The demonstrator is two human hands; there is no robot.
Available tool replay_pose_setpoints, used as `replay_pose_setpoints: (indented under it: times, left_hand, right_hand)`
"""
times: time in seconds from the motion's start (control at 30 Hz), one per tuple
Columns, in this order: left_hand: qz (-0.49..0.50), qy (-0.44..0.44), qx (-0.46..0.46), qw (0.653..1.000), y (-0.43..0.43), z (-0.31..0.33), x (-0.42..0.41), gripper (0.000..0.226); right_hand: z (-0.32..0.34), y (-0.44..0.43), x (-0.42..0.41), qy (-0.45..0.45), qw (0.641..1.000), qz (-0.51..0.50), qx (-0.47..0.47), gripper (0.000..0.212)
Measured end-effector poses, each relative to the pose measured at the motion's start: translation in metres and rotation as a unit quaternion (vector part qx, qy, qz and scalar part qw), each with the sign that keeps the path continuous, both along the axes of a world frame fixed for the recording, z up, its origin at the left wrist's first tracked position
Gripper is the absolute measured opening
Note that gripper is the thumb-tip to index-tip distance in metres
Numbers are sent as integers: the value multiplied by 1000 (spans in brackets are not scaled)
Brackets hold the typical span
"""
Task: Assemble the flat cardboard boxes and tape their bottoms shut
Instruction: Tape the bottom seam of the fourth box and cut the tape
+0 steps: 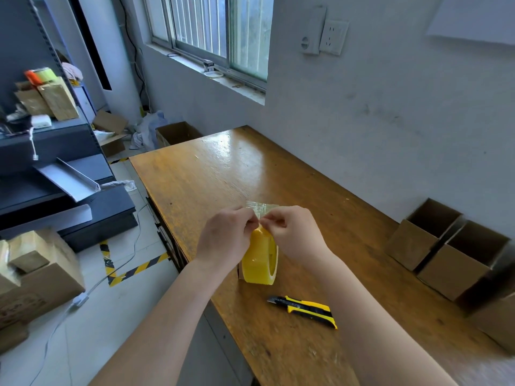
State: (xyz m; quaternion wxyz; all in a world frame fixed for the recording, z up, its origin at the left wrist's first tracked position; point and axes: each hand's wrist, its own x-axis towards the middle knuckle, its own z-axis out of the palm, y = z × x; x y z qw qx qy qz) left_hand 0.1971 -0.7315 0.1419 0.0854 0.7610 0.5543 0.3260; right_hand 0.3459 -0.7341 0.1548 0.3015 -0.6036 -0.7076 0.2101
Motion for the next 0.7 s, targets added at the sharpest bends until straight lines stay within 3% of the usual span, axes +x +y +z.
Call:
replay_pose_setpoints:
  times: [0.1, 0.17, 0.33, 0.43, 0.5, 0.63, 0.7]
  left_hand:
    - [40, -29, -7, 999, 4, 0, 1, 12]
    - [70, -66, -22, 995, 7, 0, -1, 10]
    - [112, -143, -62, 981, 19, -4, 1, 16]
    - [110, -186, -114, 970, 27, -16, 1, 18]
    - [116, -255, -165, 946, 29, -24, 1, 19]
    - [144, -374, -208, 892, 39, -26, -9, 17]
    - [144, -392, -214, 883, 43, -24, -17, 17]
  right_hand:
    - [-8, -1, 2, 167, 984, -53, -30, 39]
    - [-17, -1, 8, 161, 984, -72, -19, 29]
    - [-42, -7, 14, 128, 985, 57, -97, 74]
    - [-38, -4, 18, 140, 987, 40, -66, 72]
    - [-27, -1, 18, 105, 993, 23, -38, 68]
    - [-18, 8, 23, -86, 996, -8, -22, 52]
    - [-22, 11, 29, -111, 993, -31, -30, 50]
